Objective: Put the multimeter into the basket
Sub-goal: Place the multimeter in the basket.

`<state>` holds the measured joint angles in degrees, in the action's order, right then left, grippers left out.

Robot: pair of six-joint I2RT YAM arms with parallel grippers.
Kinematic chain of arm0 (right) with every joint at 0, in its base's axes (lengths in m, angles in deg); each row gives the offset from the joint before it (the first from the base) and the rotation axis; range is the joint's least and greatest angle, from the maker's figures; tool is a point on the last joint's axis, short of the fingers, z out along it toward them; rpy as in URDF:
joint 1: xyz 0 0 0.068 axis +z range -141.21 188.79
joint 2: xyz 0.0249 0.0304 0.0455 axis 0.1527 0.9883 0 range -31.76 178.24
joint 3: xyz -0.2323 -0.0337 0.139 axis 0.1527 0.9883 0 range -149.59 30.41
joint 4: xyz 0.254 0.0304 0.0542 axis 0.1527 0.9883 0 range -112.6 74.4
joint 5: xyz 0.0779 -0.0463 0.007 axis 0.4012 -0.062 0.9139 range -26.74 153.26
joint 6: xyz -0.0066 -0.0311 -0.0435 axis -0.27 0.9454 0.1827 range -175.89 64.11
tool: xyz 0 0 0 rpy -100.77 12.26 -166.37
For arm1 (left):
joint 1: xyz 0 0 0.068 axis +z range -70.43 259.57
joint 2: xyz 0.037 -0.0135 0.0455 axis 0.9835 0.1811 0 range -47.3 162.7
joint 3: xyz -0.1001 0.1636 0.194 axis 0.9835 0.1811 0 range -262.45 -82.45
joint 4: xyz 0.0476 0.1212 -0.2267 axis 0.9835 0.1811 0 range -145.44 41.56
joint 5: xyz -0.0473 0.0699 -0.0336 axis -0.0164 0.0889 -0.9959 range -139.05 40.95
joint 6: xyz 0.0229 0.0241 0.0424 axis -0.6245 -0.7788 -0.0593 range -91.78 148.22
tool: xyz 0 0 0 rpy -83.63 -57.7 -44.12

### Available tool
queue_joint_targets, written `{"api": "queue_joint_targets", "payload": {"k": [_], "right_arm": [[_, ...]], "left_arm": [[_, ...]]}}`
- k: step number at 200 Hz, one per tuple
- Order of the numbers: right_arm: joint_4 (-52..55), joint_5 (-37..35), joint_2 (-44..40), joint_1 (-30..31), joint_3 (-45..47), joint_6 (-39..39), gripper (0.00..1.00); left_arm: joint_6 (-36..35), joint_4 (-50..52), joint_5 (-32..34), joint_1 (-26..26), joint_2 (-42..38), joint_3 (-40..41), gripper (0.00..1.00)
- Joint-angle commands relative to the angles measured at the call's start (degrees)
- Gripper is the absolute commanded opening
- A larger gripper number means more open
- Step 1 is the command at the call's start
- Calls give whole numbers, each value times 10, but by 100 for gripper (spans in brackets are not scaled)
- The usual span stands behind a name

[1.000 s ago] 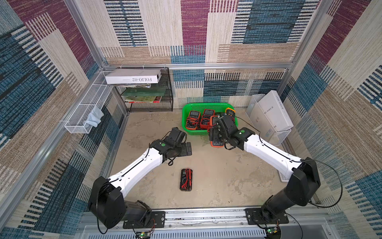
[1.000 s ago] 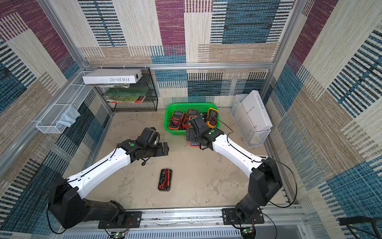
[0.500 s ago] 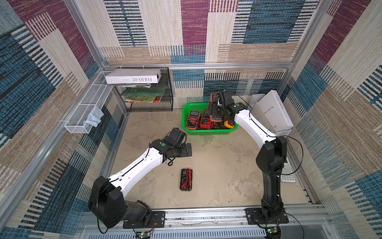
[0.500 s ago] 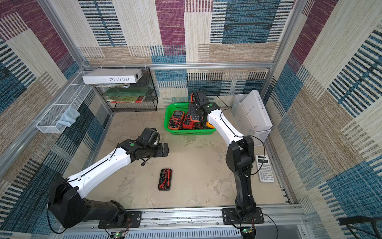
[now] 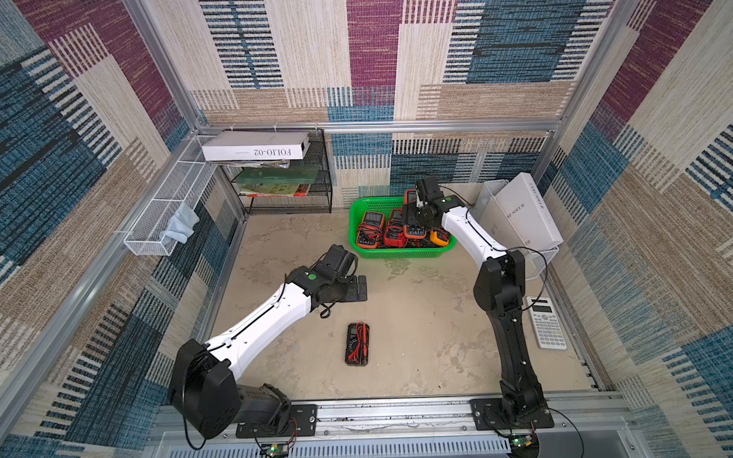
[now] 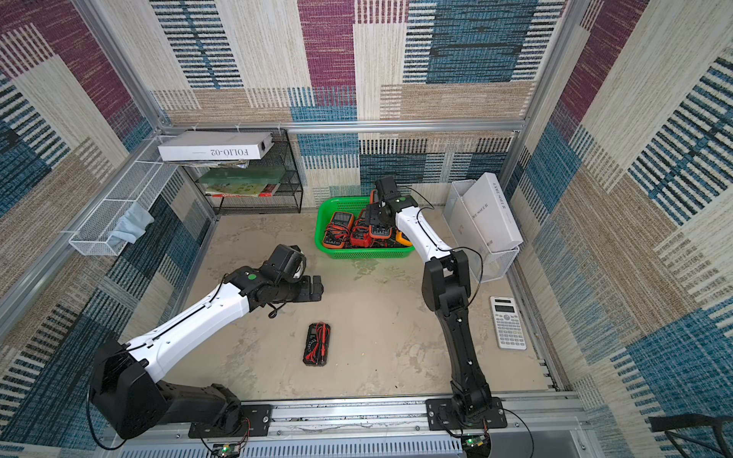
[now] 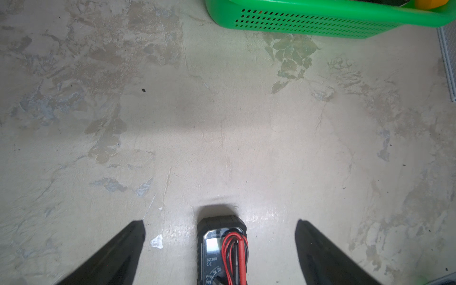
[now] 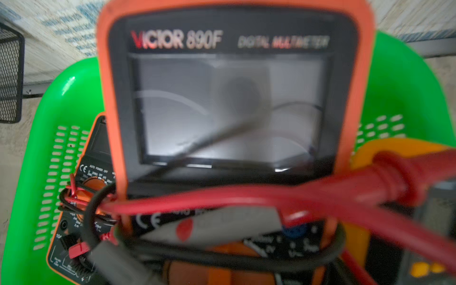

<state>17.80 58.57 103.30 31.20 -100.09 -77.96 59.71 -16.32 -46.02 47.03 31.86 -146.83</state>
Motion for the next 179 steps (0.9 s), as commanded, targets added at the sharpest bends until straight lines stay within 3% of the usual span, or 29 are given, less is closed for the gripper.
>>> {"api": "queue_joint_targets", "payload": {"k": [1,38,135,179], "right_arm": [[-21,17,5,0,-8,-4,71],[-17,20,10,0,-20,-6,100],[6,12,-52,16,-27,4,99],[-11,-8,-121,43,44,8,100]], "left_arm": [[-3,8,-2,0,-3,3,100],[0,9,-6,0,-4,8,100],[20,21,-3,-1,-39,56,100],[38,22,-4,-6,-66,97,100]]}}
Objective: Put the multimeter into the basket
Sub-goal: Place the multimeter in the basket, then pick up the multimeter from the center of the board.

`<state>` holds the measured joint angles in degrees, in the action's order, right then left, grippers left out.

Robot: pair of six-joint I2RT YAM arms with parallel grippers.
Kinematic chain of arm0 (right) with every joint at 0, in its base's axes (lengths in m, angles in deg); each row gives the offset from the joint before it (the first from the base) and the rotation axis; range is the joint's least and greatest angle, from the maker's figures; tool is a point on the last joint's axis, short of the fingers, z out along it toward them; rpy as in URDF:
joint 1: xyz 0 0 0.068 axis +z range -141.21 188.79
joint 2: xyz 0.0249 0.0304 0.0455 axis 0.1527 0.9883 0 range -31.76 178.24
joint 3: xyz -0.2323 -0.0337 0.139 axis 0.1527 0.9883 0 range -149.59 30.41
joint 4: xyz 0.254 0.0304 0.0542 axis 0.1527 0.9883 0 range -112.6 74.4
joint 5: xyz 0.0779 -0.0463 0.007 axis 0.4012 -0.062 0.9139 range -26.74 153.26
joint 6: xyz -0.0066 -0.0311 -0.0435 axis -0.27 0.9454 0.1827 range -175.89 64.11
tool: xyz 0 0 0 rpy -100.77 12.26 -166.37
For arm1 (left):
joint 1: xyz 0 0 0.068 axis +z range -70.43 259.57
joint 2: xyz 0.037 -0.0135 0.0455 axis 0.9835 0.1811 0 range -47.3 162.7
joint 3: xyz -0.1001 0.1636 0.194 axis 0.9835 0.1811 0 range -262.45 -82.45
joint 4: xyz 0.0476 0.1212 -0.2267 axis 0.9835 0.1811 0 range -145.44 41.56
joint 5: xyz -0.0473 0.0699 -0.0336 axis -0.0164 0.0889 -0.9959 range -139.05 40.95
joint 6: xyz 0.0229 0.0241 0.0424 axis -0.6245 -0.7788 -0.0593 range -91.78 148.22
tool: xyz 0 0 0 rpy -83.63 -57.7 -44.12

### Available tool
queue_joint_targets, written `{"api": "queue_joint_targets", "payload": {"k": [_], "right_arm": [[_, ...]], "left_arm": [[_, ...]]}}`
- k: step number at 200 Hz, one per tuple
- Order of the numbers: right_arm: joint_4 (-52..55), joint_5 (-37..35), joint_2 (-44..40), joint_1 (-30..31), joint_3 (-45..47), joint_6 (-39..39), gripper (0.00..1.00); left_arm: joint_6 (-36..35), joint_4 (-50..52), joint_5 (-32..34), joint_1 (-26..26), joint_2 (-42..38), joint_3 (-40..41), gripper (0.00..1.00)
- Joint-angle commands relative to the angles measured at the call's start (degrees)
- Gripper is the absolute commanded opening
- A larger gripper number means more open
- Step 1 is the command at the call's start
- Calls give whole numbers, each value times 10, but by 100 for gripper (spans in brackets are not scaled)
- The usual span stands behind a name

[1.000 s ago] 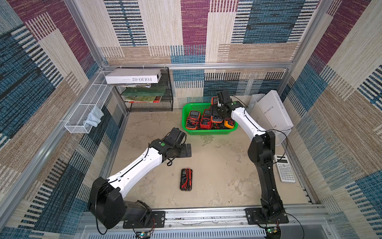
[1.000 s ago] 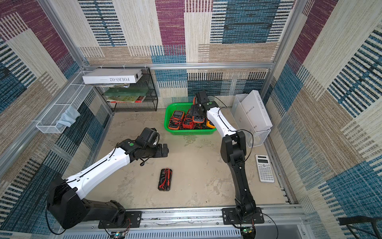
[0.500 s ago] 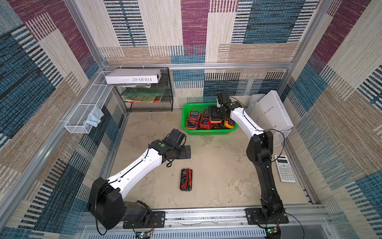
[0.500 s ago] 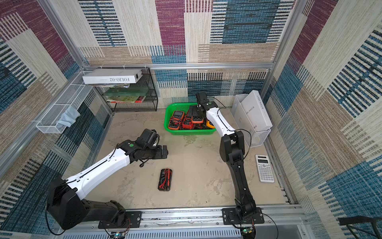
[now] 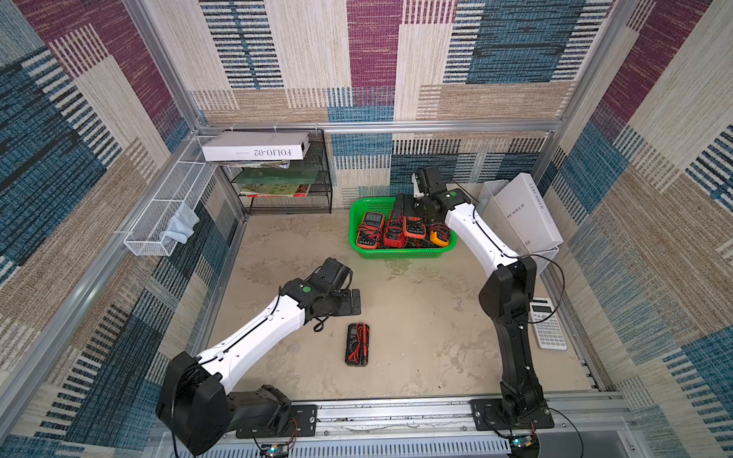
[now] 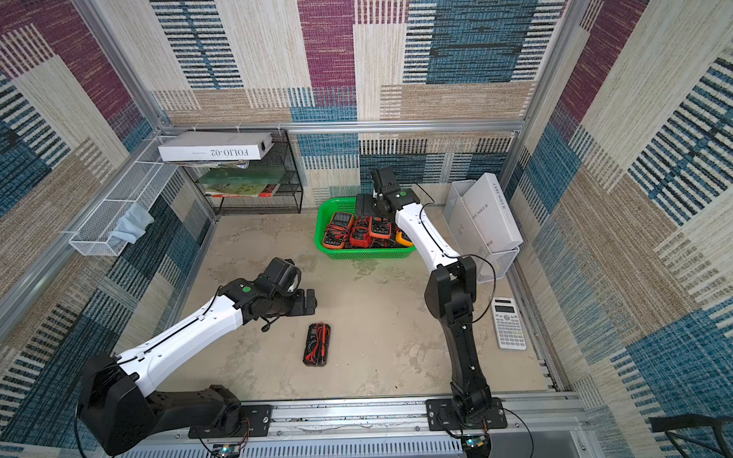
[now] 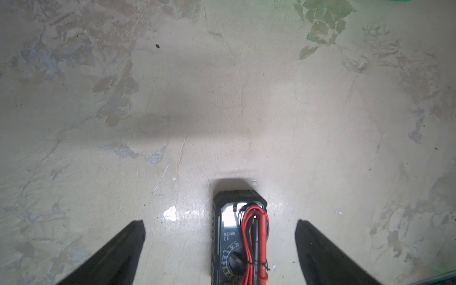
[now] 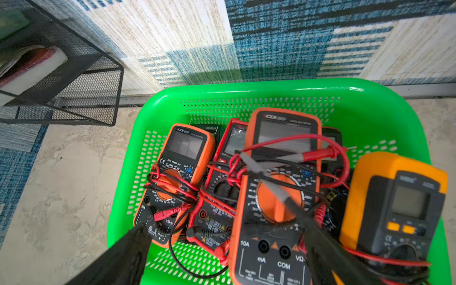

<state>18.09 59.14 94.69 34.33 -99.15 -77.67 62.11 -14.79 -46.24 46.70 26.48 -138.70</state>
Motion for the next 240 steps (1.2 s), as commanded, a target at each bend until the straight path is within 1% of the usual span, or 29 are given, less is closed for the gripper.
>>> {"api": "queue_joint_targets", "payload": {"k": [1,39,86,124,157,195,218,240], "right_arm": [[-15,-14,-37,13,37,5,99],[-66,-23,-129,45,163,4,100],[-145,-32,-243,97,358,-13,99],[-199,-39,-326,134,515,-39,99],[-235,-40,-396,156,635,-74,100],[-246,-48,-456,171,722,-105,100],[-247,-52,-482,173,758,-115,100],[-247,-57,-494,172,774,-119,100]], "left_arm": [[14,7,-2,-3,-13,16,100],[30,6,-3,-11,-31,52,100],[42,4,4,-31,-34,70,100],[59,-10,11,-59,-26,80,100],[82,-28,24,-99,-15,92,100],[112,-49,41,-143,8,107,100],[123,-62,52,-156,26,114,100],[123,-77,55,-160,48,118,100]]}}
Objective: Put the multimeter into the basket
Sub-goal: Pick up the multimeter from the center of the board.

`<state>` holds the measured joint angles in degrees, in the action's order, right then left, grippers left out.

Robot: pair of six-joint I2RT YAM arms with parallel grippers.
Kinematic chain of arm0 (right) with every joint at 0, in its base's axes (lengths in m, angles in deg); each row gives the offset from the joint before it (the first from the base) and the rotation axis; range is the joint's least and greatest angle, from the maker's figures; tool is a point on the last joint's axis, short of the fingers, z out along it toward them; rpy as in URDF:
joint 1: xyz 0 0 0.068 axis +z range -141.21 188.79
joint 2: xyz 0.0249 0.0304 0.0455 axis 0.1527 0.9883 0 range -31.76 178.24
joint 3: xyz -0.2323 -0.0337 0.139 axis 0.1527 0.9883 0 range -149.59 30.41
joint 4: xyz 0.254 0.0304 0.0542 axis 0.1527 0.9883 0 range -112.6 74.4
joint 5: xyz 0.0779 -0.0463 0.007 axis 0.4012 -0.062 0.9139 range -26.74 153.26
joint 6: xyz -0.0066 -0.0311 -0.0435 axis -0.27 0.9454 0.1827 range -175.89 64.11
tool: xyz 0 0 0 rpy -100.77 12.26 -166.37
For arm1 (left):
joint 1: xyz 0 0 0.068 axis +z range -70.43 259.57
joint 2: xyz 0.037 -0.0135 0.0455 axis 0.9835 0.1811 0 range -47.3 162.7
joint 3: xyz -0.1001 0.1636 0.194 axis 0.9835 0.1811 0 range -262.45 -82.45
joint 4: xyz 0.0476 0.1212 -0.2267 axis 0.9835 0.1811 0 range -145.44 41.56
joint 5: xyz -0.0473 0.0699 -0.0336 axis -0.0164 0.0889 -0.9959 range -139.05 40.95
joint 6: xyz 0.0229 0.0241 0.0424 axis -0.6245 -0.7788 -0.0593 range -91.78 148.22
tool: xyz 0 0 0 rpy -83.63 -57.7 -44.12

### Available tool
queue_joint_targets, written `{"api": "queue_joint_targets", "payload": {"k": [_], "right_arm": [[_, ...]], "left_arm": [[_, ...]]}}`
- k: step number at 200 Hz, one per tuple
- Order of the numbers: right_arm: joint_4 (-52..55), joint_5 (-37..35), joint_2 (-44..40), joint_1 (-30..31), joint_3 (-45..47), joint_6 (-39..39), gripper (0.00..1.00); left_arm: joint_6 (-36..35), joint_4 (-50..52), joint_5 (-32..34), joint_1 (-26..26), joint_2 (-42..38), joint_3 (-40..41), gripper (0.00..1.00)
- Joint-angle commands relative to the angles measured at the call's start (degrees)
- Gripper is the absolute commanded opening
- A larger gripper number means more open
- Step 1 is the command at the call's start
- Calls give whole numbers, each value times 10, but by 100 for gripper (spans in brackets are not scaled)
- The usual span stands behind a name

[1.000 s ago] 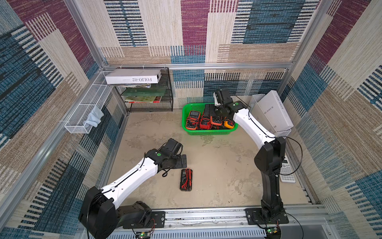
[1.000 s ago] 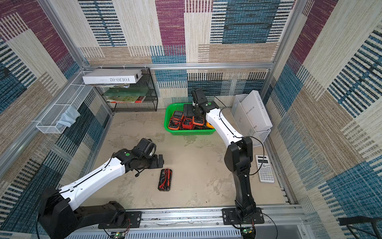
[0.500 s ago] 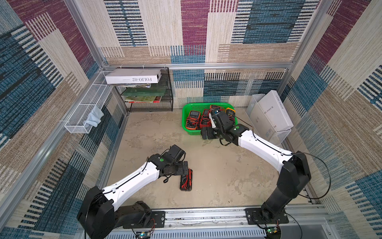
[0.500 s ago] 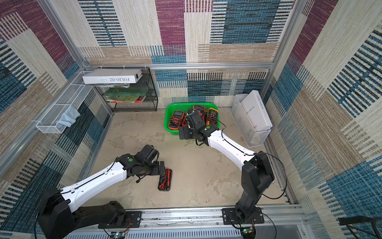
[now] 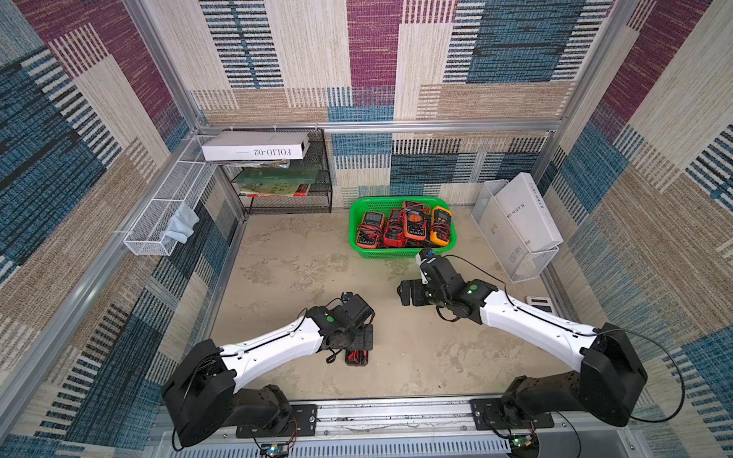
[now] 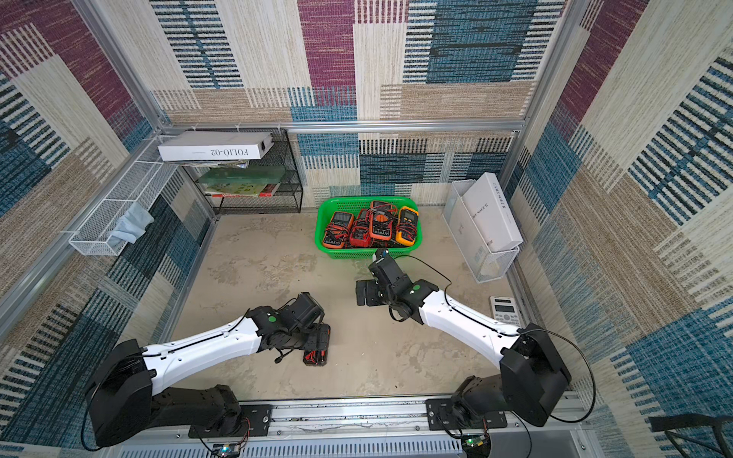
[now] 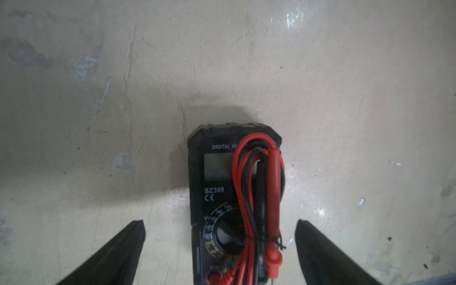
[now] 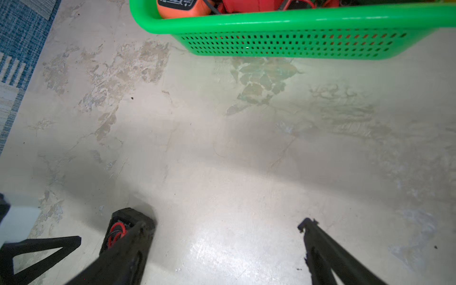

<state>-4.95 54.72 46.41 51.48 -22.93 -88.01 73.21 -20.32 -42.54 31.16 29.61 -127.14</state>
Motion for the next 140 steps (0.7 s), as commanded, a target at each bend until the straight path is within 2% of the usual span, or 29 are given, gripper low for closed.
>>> {"api": "queue_joint_targets", "payload": {"k": [1,75,92,116,140], "right_arm": [[-15,-14,-12,0,12,-15,100],[-4,-29,-13,-3,20,-11,100],[-1,-31,-14,-7,21,-9,100],[3,-32,-19,-17,20,-8,100],[6,-33,-27,-29,23,-7,100]], "left_arm": [[13,-23,18,-5,18,3,100],[9,-58,18,-12,79,0,100],[11,-67,17,-13,91,2,97],[12,-76,15,-15,100,3,82],[10,-77,16,-16,98,3,49]]}}
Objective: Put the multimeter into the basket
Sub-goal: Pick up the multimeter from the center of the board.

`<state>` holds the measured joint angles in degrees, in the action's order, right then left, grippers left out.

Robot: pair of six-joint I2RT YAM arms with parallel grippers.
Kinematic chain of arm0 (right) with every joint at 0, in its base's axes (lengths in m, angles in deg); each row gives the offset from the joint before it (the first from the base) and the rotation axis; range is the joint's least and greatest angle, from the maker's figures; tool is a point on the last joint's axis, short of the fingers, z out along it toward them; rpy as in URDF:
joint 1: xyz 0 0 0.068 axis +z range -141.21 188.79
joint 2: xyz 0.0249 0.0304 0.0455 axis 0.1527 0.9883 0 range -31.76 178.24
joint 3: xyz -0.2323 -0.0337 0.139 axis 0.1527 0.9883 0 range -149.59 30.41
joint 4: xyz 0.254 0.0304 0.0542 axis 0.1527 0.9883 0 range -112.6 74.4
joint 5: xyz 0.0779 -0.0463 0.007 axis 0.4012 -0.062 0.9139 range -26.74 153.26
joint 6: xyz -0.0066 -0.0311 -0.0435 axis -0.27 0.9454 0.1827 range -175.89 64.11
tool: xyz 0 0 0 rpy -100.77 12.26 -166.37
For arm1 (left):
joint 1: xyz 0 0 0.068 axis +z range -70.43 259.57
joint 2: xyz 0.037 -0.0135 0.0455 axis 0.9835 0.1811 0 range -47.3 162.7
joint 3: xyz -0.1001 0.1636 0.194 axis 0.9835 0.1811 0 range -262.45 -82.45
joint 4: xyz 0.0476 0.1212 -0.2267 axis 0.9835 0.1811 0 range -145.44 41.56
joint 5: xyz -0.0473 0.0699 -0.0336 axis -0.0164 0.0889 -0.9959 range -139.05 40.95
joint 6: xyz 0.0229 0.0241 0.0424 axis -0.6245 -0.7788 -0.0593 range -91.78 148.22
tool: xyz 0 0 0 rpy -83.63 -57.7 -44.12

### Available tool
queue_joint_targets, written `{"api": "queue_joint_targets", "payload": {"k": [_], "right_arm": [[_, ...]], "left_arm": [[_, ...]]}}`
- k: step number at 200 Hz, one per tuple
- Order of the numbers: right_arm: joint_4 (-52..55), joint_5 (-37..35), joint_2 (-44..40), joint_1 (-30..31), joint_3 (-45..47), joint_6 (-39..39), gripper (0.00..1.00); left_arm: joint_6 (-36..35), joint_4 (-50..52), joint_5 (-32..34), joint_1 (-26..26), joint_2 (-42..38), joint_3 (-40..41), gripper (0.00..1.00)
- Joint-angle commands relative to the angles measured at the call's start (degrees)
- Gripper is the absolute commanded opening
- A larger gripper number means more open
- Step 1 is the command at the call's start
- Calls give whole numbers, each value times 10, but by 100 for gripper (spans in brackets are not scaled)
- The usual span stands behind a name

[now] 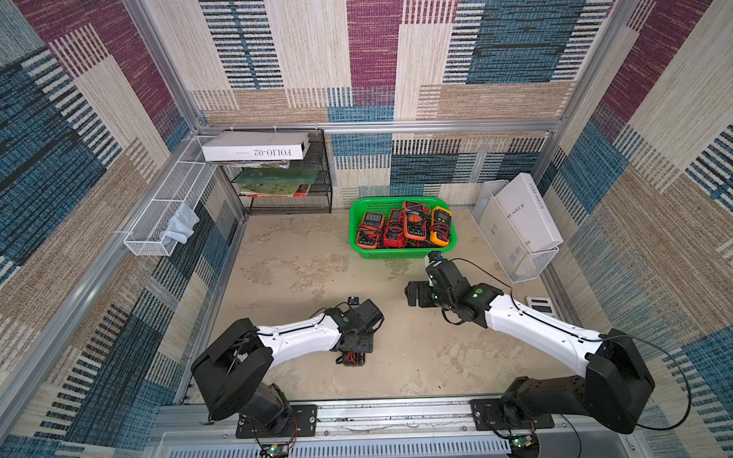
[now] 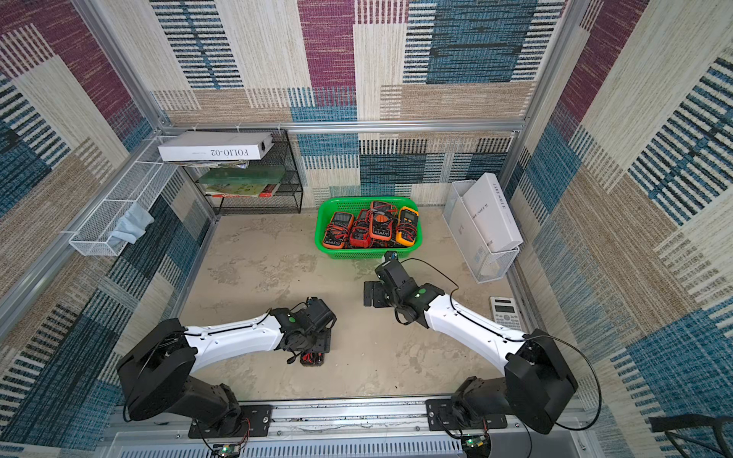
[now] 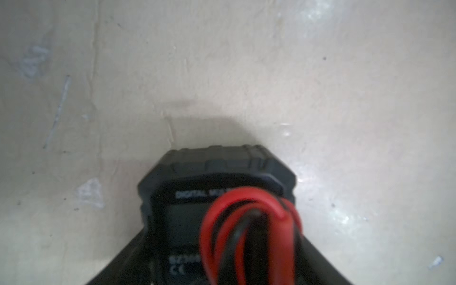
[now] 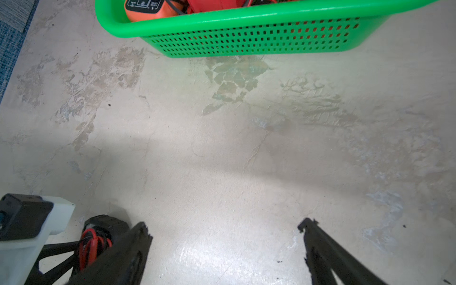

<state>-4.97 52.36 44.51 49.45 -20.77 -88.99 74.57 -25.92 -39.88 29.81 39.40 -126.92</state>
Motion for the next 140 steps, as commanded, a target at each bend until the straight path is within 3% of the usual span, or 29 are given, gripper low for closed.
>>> {"api": "queue_joint_targets", "payload": {"k": [1,26,44,140], "right_arm": [[6,-10,-8,-10,2,3,100],[9,-5,-16,-27,2,8,99],[9,1,-19,-43,4,13,100],[2,26,-51,-96,24,24,99]], "left_arm": [[-4,-21,-11,-3,0,0,47],[-5,-6,-5,-2,-13,-11,14],[-13,11,5,-2,-21,-32,0],[-113,64,40,30,5,-210,0]]}}
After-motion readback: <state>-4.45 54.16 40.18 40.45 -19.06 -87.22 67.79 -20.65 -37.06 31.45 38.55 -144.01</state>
